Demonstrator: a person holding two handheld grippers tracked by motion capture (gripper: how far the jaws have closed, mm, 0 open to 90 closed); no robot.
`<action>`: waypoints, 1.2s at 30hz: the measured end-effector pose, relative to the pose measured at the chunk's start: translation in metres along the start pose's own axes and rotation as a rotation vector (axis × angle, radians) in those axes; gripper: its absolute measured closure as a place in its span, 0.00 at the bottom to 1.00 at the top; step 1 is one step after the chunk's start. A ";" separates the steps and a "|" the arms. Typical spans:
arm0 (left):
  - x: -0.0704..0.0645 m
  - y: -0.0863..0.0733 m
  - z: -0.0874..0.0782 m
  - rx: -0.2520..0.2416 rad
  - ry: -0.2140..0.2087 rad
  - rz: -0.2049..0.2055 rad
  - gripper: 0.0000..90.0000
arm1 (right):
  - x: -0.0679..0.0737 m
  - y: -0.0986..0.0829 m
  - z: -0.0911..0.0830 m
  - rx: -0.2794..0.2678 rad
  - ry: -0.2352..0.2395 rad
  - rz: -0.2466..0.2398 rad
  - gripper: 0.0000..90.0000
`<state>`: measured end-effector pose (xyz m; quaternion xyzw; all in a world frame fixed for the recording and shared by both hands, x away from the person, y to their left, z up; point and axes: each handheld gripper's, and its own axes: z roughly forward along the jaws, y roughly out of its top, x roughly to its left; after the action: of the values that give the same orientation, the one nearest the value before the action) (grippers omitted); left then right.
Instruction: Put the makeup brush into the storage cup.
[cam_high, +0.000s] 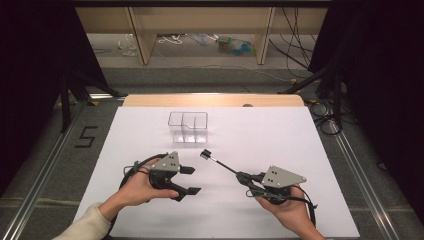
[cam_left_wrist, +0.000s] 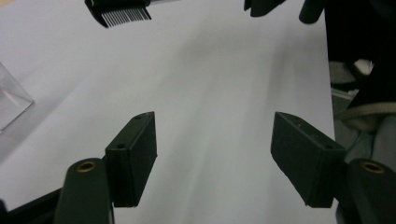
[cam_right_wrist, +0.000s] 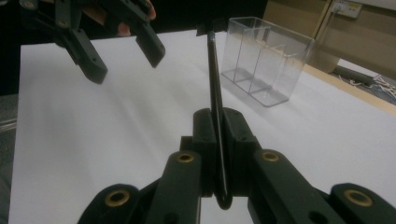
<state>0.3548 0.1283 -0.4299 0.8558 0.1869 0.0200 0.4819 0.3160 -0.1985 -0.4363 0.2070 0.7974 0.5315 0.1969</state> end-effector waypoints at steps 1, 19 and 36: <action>0.000 -0.001 0.002 -0.011 0.008 -0.018 0.35 | 0.000 0.001 0.001 -0.014 -0.003 -0.004 0.95; 0.008 0.001 0.017 -0.279 -0.061 -0.332 0.38 | 0.003 0.011 0.012 -0.067 0.003 0.002 0.95; 0.006 0.003 0.030 -0.370 -0.092 -0.422 0.39 | 0.007 0.012 0.018 -0.058 0.023 0.002 0.95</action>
<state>0.3680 0.1047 -0.4445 0.6956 0.3321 -0.0860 0.6313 0.3212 -0.1767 -0.4322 0.1961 0.7835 0.5572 0.1931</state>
